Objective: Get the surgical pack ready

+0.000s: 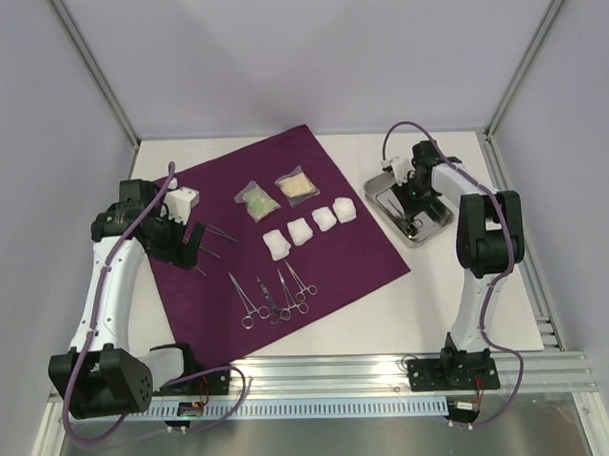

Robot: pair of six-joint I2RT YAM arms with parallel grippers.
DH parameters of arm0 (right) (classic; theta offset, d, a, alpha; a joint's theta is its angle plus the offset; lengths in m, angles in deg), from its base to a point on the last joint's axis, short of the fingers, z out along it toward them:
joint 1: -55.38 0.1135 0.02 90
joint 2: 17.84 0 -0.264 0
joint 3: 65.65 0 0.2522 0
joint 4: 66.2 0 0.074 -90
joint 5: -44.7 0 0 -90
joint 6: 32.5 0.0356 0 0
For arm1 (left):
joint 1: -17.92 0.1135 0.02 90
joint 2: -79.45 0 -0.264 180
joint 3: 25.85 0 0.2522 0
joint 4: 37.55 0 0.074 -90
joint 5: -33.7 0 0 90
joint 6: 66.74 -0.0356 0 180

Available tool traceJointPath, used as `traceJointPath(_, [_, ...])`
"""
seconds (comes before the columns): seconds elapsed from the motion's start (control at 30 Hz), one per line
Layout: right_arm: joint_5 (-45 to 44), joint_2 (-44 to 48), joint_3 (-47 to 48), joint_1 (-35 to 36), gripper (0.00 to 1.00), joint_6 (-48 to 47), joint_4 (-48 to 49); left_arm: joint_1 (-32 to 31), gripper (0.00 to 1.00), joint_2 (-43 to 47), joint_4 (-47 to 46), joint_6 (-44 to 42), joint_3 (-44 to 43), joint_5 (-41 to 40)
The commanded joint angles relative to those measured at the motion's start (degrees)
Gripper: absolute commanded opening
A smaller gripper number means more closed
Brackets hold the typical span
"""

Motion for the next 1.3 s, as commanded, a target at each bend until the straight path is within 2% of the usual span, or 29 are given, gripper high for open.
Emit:
traceJointPath(0.0, [-1.58, 5.07, 0.79, 0.07, 0.28, 2.05, 2.29, -0.19, 0.9, 1.3, 1.22, -1.05, -2.53, 0.33])
traceJointPath(0.1, [-4.31, 8.59, 4.21, 0.34, 0.32, 5.65, 1.16, -0.1, 0.9, 1.65, 1.57, -1.05, -2.8, 0.07])
traceJointPath(0.13, [-5.27, 9.73, 6.66, 0.42, 0.36, 9.14, 0.72, -0.1, 0.9, 2.0, 1.75, -0.96, -2.8, -0.11])
traceJointPath(0.17, [-8.59, 11.65, 7.9, 0.6, 0.37, 11.44, 0.11, -0.1, 0.9, 2.09, 2.01, -0.88, -2.71, -0.28])
traceJointPath(0.23, [-12.73, 13.69, 11.24, 0.95, 0.38, 17.67, -1.91, -0.19, 0.9, 2.62, 2.36, -0.61, -2.27, -1.6])
traceJointPath(0.27, [-16.32, 14.57, 12.82, 1.73, 0.39, 25.36, -3.4, -0.1, 0.9, 2.71, 2.62, -0.44, -2.09, -2.21])
traceJointPath(0.33, [-18.89, 18.69, 12.22, 3.49, 0.43, 31.73, -4.55, -0.19, 0.9, 3.23, 2.98, -0.09, -1.13, -4.58])
traceJointPath(0.37, [-21.51, 20.62, 9.09, 6.72, 0.45, 36.55, -4.56, -0.1, 0.9, 3.58, 3.15, 0.0, -0.69, -5.72])
traceJointPath(0.43, [-24.51, 25.37, 4.69, 11.82, 0.49, 38.08, -3.68, -0.1, 0.9, 4.37, 3.5, 0.0, 0.54, -8.8])
traceJointPath(0.47, [-27.83, 26.69, 0.66, 17.77, 0.5, 39.05, -2.72, -0.1, 0.9, 4.73, 3.77, 0.0, 0.98, -9.77])
traceJointPath(0.6, [-25.77, 29.95, -6.83, 30.72, 0.49, 45.27, -0.35, -0.1, 0.91, 7.62, 4.74, -0.17, 3.26, -10.57])
traceJointPath(0.7, [-20.5, 28.56, -8.35, 38.46, 0.46, 47.41, 1.33, -0.1, 0.91, 9.38, 5.18, 0.0, 5.02, -11.7])
traceJointPath(0.83, [-18.29, 21.89, -8.08, 45.41, 0.32, 49.16, 2.64, -0.1, 0.91, 10.79, 5.35, 0.18, 7.3, -12.68])
traceJointPath(0.87, [-16.72, 20.65, -8.17, 47.69, 0.31, 49.43, 3.95, -0.19, 0.91, 10.88, 5.27, 0.27, 7.57, -12.59])
traceJointPath(1.0, [-16.27, 14.06, -6.68, 51.66, 0.23, 50.83, 4.84, -0.1, 0.91, 11.41, 4.92, 0.0, 8.8, -11.62])
traceJointPath(1.13, [-14.16, 9.4, -5.01, 53.16, 0.23, 51.36, 6.25, -0.1, 0.91, 11.5, 2.9, -0.26, 10.03, -11.18])
traceJointPath(1.27, [-14.42, 7.02, -5.09, 53.25, 0.2, 51.54, 6.69, -0.1, 0.91, 12.29, 0.35, -0.26, 10.74, -6.89])
